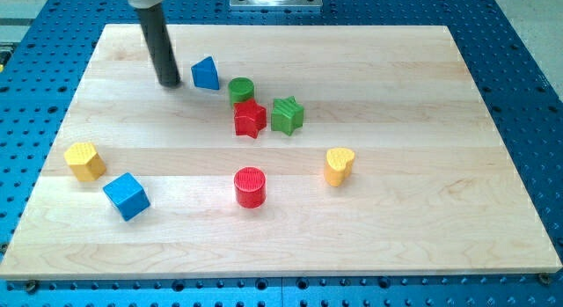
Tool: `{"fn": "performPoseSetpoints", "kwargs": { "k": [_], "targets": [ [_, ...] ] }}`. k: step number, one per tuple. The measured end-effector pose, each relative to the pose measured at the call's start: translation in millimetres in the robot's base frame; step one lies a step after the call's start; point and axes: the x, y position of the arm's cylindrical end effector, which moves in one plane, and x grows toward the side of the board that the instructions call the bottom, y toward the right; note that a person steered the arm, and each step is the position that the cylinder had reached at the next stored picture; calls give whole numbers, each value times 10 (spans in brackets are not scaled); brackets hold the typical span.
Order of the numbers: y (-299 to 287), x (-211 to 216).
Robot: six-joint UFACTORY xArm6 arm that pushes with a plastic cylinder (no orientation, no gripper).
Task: Move the green star to the left of the green circle
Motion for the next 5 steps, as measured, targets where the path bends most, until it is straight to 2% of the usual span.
{"fn": "performPoseSetpoints", "kwargs": {
  "k": [1, 2, 3, 5],
  "targets": [
    [471, -7],
    [464, -94],
    [320, 250],
    [284, 1888]
  ]
}}
